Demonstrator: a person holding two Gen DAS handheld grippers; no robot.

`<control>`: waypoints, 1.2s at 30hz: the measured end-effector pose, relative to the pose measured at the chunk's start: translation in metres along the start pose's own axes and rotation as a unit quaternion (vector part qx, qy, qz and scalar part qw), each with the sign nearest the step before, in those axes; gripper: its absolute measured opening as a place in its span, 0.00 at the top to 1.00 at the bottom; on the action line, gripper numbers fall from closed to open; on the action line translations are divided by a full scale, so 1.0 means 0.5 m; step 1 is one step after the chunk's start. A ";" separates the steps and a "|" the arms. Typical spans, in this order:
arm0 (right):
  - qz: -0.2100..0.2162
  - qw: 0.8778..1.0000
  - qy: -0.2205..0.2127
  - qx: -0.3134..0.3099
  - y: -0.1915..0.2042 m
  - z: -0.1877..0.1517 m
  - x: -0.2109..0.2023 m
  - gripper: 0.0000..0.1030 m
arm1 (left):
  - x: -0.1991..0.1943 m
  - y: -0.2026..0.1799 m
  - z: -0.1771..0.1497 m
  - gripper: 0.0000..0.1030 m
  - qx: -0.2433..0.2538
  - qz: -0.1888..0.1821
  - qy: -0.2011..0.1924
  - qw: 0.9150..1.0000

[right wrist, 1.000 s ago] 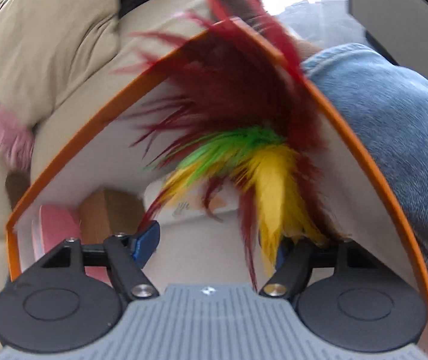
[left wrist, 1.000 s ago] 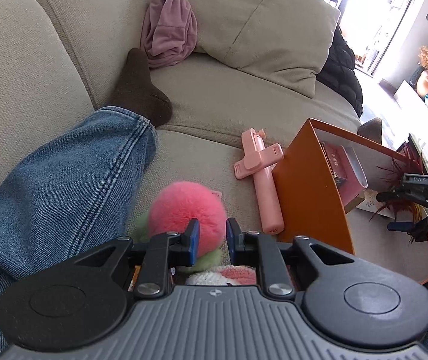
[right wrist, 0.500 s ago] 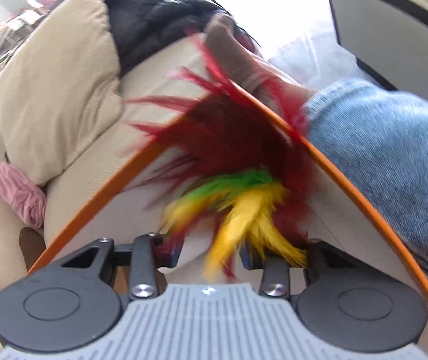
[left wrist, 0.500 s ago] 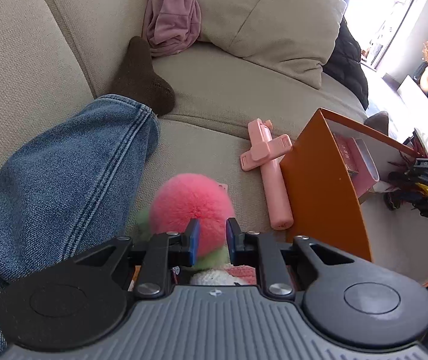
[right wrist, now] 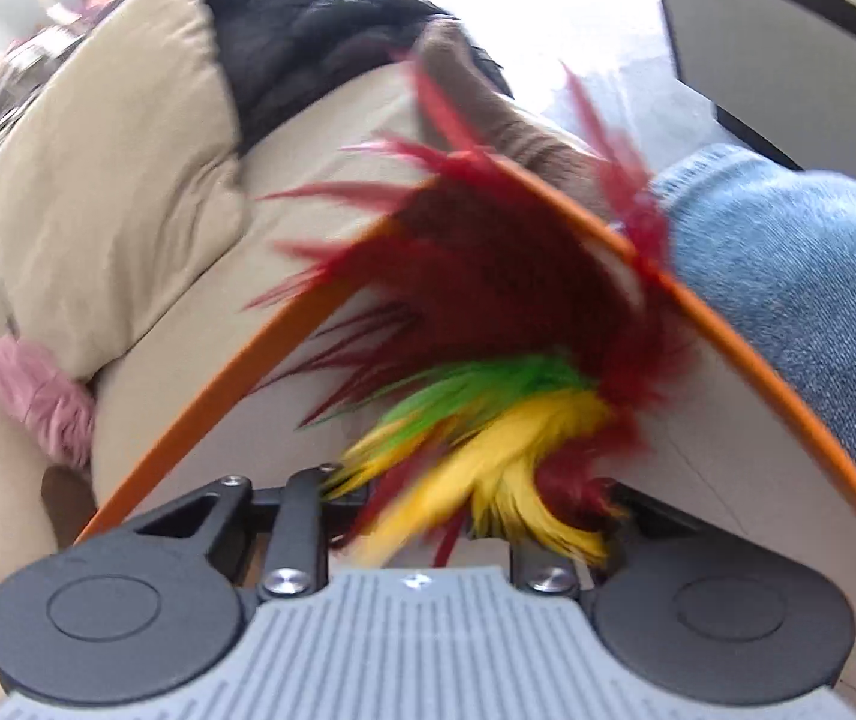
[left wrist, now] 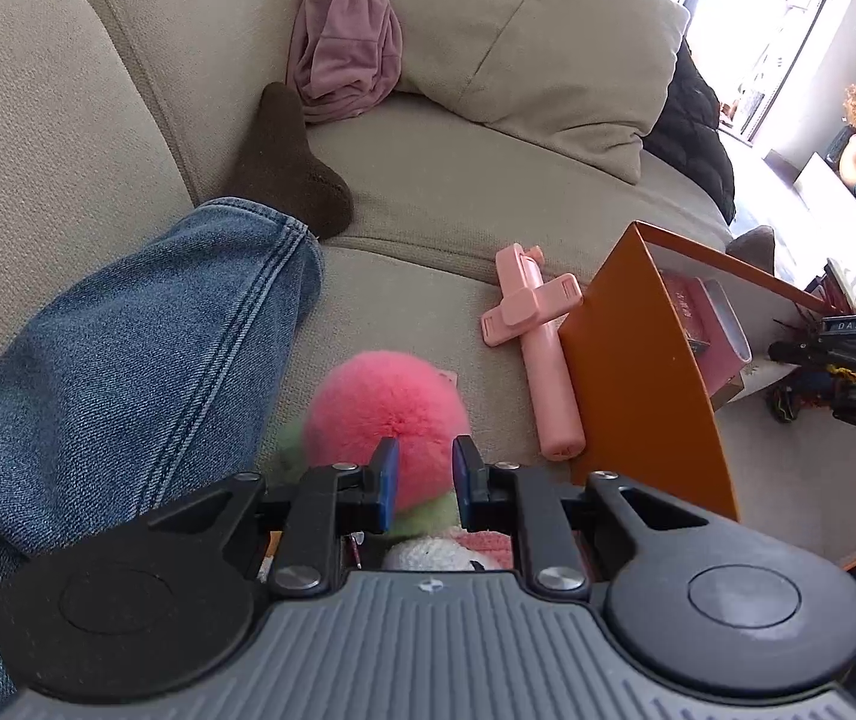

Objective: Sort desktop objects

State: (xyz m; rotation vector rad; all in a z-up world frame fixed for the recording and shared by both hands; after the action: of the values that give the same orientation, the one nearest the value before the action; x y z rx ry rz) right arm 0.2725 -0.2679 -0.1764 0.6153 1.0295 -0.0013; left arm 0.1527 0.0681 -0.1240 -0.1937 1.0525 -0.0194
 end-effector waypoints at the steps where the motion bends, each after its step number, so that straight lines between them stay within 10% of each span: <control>1: -0.003 0.999 -0.010 -0.034 0.018 -0.004 -0.011 0.77 | 0.000 -0.002 0.000 0.80 0.001 -0.001 -0.001 1.000; 14: -0.027 0.921 0.009 -0.388 0.146 -0.115 -0.054 0.85 | -0.018 0.000 -0.005 0.80 0.002 -0.002 -0.009 1.000; 23: -0.017 0.934 -0.022 -0.355 0.158 -0.082 -0.021 0.88 | -0.023 0.001 -0.005 0.80 0.000 -0.004 -0.013 1.000; 29: -0.030 0.919 -0.025 -0.393 0.173 -0.093 -0.018 0.85 | -0.017 -0.001 -0.006 0.80 0.001 -0.005 -0.009 1.000; 36: -0.028 0.917 -0.018 -0.398 0.174 -0.099 -0.030 0.64 | -0.031 0.007 -0.006 0.79 -0.004 0.000 -0.018 1.000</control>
State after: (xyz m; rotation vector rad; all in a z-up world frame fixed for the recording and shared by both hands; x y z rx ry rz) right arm 0.2498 -0.1759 -0.1408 -0.1586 0.9121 0.3419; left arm 0.1424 0.0727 -0.1128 -0.2003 1.0175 -0.0127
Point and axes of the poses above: each gripper's, at about its wrist camera, not at the fingertips, and x roughly the way its jaws point, y to its left, z to its top, the point moved 7 cm from there along x, roughly the way its jaws point, and after that the axes turned 4 degrees about y, right-handed, at the moved point
